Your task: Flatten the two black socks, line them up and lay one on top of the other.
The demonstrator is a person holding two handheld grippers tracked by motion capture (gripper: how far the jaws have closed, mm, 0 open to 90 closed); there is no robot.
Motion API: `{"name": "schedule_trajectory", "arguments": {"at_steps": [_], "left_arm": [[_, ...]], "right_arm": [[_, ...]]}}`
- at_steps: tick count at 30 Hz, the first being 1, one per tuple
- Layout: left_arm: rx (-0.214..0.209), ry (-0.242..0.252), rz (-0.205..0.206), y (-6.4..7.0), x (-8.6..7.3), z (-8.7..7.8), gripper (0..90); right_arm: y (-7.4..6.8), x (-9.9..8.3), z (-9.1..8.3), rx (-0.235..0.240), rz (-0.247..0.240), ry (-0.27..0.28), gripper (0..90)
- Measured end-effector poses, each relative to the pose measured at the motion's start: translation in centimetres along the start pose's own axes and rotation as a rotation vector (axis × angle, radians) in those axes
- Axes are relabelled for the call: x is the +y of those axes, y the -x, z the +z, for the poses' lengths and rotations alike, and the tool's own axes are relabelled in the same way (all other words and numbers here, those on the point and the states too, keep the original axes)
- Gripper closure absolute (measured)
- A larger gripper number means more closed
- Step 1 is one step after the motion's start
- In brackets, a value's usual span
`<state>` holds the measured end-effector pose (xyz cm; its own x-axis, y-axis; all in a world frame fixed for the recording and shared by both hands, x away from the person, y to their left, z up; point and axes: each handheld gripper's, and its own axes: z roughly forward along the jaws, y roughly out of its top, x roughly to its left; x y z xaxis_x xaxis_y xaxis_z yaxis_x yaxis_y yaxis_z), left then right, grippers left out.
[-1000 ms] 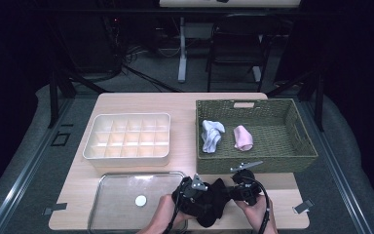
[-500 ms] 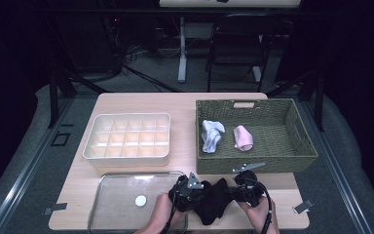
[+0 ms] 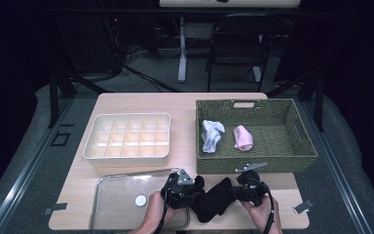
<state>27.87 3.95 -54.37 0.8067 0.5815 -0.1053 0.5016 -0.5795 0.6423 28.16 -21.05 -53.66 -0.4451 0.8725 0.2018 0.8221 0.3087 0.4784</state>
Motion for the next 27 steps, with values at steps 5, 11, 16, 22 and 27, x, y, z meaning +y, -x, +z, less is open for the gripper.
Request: {"name": "schedule_trajectory", "arguments": {"at_steps": [5,11,16,22,27], "left_arm": [[0.021,-0.001,-0.013,-0.2,-0.1,-0.5,63.2],[0.016,-0.004,-0.064,-1.2,-0.4,-2.0,55.0],[-0.008,-0.003,-0.107,-2.2,-1.2,-3.0,47.4],[-0.089,-0.002,-0.18,-3.7,-1.5,-3.7,42.0],[-0.11,0.022,-0.226,-4.9,-1.6,-4.1,41.6]], "right_arm": [[0.1,0.0,0.2,-0.01,-0.008,-0.022,80.1],[0.3,-0.1,0.1,-0.021,-0.008,-0.038,79.3],[0.6,-0.2,0.1,-0.01,0.002,-0.039,75.7],[0.4,0.0,0.5,0.008,0.002,-0.044,52.7],[0.2,-0.1,1.5,-0.001,-0.005,-0.073,55.0]]}}
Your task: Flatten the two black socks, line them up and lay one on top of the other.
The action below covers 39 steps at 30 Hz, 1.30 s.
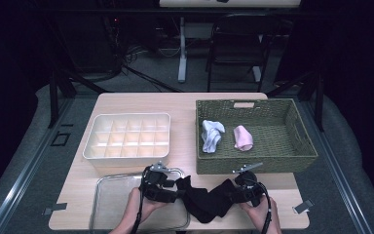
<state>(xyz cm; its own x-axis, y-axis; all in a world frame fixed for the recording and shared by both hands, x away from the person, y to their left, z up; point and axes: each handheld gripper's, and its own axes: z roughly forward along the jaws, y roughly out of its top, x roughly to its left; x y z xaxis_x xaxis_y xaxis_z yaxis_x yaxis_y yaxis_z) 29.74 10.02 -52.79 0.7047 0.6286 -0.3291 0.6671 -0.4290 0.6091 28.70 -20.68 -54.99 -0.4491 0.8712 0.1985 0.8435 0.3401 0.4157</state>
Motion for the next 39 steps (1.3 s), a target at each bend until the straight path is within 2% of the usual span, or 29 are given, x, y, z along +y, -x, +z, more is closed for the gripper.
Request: {"name": "schedule_trajectory", "arguments": {"at_steps": [1,3,5,6,7,8,9,10,11,13,14,15,16,17,18,19,21,22,23,24,28,30,31,32,37,39], "left_arm": [[-0.016,0.0,-0.004,-0.2,0.0,-0.1,41.7],[-0.03,0.001,-0.014,-0.4,0.1,0.1,42.3],[-0.025,0.002,-0.011,-0.4,0.3,0.3,46.6],[-0.039,-0.006,-0.01,-0.4,0.4,0.5,49.3],[-0.04,-0.008,-0.012,-0.4,0.5,0.7,52.7],[-0.018,-0.011,-0.004,-0.3,0.6,1.0,59.9],[-0.023,-0.017,0.002,-0.3,0.7,1.4,65.8],[-0.022,-0.021,0.008,-0.2,0.7,1.6,79.4],[-0.019,-0.019,0.011,-0.1,0.7,1.8,79.4],[-0.014,0.0,0.012,0.1,0.9,2.3,86.8],[0.001,0.006,0.02,0.3,1.0,2.4,87.3],[-0.005,0.01,0.022,0.4,1.1,2.6,87.5],[-0.003,0.014,0.022,0.5,1.2,2.7,87.5],[-0.002,0.012,0.023,0.6,1.2,3.0,87.5],[-0.002,0.004,0.026,0.8,1.2,3.2,87.4],[0.0,-0.01,0.026,1.0,1.0,3.4,87.1],[0.005,-0.016,0.027,1.1,0.9,3.5,86.6],[0.009,-0.031,0.037,1.2,0.9,3.6,84.4],[0.02,-0.037,0.04,1.3,0.8,3.6,84.4],[0.009,-0.056,0.05,1.3,0.7,3.6,82.3],[0.017,-0.104,0.082,1.6,0.7,3.2,76.8],[0.029,-0.125,0.105,1.6,0.6,2.8,69.4],[0.031,-0.125,0.104,1.6,0.6,2.5,66.0],[0.038,-0.123,0.103,1.6,0.6,2.3,58.8],[0.088,-0.065,0.145,2.0,1.2,1.1,50.4],[0.082,-0.046,0.152,2.3,1.6,1.0,48.5]], "right_arm": [[0.1,0.1,0.0,-0.003,-0.012,-0.017,59.1],[0.1,0.1,0.2,-0.004,-0.012,-0.009,65.5],[0.1,0.1,0.2,0.005,-0.002,0.0,71.7],[0.1,0.1,0.2,0.009,-0.004,-0.003,73.0],[0.2,0.1,0.1,0.011,-0.008,-0.008,73.9],[0.0,0.0,0.4,0.011,0.021,0.032,74.8],[0.1,0.2,0.0,0.001,-0.01,-0.016,75.2],[-0.1,0.2,-0.3,-0.011,-0.013,0.003,75.7],[-0.1,0.2,-0.3,-0.011,-0.013,0.003,75.7],[-0.1,0.2,-1.0,-0.037,-0.025,0.02,75.8],[-0.1,0.2,-1.4,-0.05,-0.03,0.026,75.8],[0.0,0.2,-1.7,-0.067,-0.032,0.032,75.7],[0.3,0.1,-2.5,-0.101,-0.025,0.067,75.8],[0.3,0.1,-2.5,-0.101,-0.025,0.067,75.8],[0.5,0.1,-2.8,-0.122,-0.025,0.072,75.7],[1.1,-0.1,-3.2,-0.158,-0.023,0.072,75.7],[1.5,-0.2,-3.3,-0.176,-0.023,0.067,75.7],[2.2,-0.3,-3.1,-0.189,-0.004,0.054,75.6],[2.2,-0.3,-3.1,-0.189,-0.004,0.054,75.6],[2.6,-0.4,-2.8,-0.207,-0.002,0.037,75.1],[2.7,-0.4,-2.5,-0.188,0.0,0.028,74.1],[2.8,-0.4,-2.5,-0.189,0.0,0.029,72.2],[2.8,-0.4,-2.4,-0.185,0.003,0.03,71.2],[2.9,-0.4,-2.6,-0.179,0.008,0.031,68.6],[2.9,-0.3,-2.6,-0.18,0.005,0.023,65.7],[2.9,-0.3,-2.6,-0.191,0.008,0.018,64.7]]}}
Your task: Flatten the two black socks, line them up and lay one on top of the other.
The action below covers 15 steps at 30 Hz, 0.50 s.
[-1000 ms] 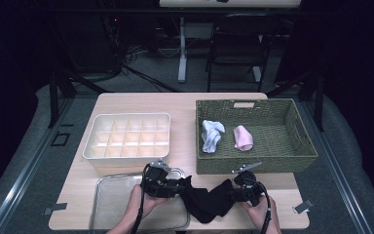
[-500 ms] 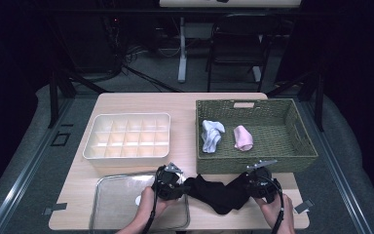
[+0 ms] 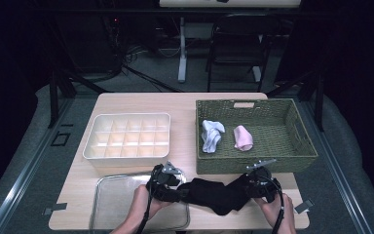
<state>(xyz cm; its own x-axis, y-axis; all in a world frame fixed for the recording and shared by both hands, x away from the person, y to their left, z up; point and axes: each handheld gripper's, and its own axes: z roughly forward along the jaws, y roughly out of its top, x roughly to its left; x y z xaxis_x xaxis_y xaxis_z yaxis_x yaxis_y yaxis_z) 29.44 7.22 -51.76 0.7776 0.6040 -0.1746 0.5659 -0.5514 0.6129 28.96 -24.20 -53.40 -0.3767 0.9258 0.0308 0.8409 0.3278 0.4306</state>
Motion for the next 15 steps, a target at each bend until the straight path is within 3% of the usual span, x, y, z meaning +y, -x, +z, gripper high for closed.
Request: {"name": "schedule_trajectory", "arguments": {"at_steps": [3,8,15], "left_arm": [[0.007,0.012,0.01,0.3,0.4,0.7,46.7],[-0.018,-0.018,-0.015,0.4,0.7,3.0,46.8],[0.003,-0.076,0.013,1.0,0.6,4.7,53.3]], "right_arm": [[0.1,0.0,-0.1,-0.006,0.003,0.01,62.7],[0.3,0.0,-0.4,0.006,0.018,0.024,61.2],[0.6,0.0,0.0,-0.011,0.013,-0.013,76.5]]}}
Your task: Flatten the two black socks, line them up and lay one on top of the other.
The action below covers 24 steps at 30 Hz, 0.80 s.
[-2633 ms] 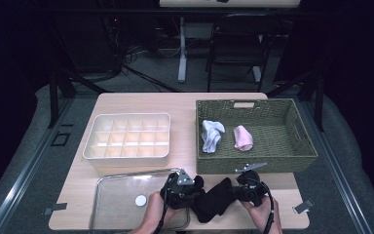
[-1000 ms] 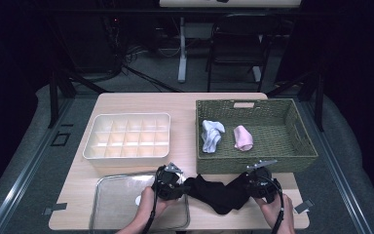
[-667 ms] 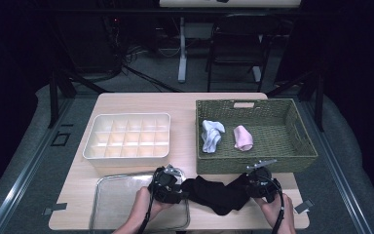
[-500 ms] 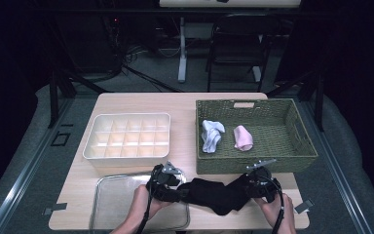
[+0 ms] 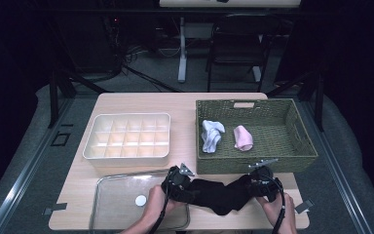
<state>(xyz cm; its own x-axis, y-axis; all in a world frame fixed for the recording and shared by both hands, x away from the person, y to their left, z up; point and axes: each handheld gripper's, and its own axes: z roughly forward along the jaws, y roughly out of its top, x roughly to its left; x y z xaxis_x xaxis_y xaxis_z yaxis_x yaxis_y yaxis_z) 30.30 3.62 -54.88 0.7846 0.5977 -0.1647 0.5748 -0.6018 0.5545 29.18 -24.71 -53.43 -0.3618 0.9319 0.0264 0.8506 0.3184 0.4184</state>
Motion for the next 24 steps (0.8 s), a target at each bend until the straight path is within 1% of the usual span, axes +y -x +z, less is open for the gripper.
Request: {"name": "schedule_trajectory", "arguments": {"at_steps": [3,5,6,7,8,11,13,14,16,17,18,19,20,22,23,24], "left_arm": [[0.014,-0.002,0.008,0.1,-0.1,0.2,62.6],[0.021,-0.007,0.021,0.3,-0.2,0.4,71.5],[0.014,-0.007,0.021,0.3,-0.2,0.5,75.5],[0.012,-0.013,0.034,0.4,-0.3,0.6,78.8],[0.011,-0.013,0.038,0.4,-0.4,0.6,81.2],[-0.002,-0.007,0.033,0.4,-0.4,0.6,83.4],[-0.011,-0.001,0.027,0.4,-0.4,0.5,83.8],[-0.014,0.001,0.027,0.4,-0.4,0.5,83.8],[-0.027,0.004,0.022,0.3,-0.4,0.5,83.9],[-0.031,0.011,0.008,0.4,-0.4,0.5,83.9],[-0.037,0.013,0.008,0.4,-0.4,0.4,84.0],[-0.04,0.015,0.009,0.4,-0.4,0.4,84.0],[-0.044,0.027,0.002,0.4,-0.4,0.2,84.0],[-0.061,0.039,0.002,0.3,-0.2,-0.3,84.2],[-0.067,0.047,-0.004,0.3,-0.1,-0.5,84.2],[-0.077,0.058,-0.013,0.2,0.0,-0.8,84.2]], "right_arm": [[0.0,0.0,0.0,-0.001,-0.005,-0.009,80.5],[-0.1,0.0,0.0,-0.015,-0.008,-0.002,81.3],[-0.1,0.0,-0.1,-0.02,-0.014,-0.006,81.4],[-0.2,0.0,-0.2,-0.011,-0.01,0.007,81.4],[-0.4,0.1,-0.5,-0.018,-0.014,0.002,81.3],[-0.8,0.2,-1.3,-0.042,-0.04,0.02,80.2],[-1.1,0.3,-2.0,-0.061,-0.047,0.041,80.5],[-1.3,0.3,-2.2,-0.061,-0.051,0.051,80.6],[-1.8,0.5,-2.9,-0.077,-0.077,0.06,80.7],[-1.9,0.6,-3.1,-0.082,-0.082,0.063,80.7],[-2.1,0.6,-3.0,-0.095,-0.084,0.054,80.1],[-1.9,0.6,-2.7,-0.084,-0.079,0.044,78.6],[-1.7,0.6,-2.3,-0.083,-0.074,0.02,76.3],[-1.0,0.3,-1.0,-0.093,-0.052,-0.017,71.0],[-0.4,0.2,-0.5,-0.08,-0.039,-0.033,69.1],[-0.1,0.2,-0.3,-0.068,-0.023,-0.022,67.8]]}}
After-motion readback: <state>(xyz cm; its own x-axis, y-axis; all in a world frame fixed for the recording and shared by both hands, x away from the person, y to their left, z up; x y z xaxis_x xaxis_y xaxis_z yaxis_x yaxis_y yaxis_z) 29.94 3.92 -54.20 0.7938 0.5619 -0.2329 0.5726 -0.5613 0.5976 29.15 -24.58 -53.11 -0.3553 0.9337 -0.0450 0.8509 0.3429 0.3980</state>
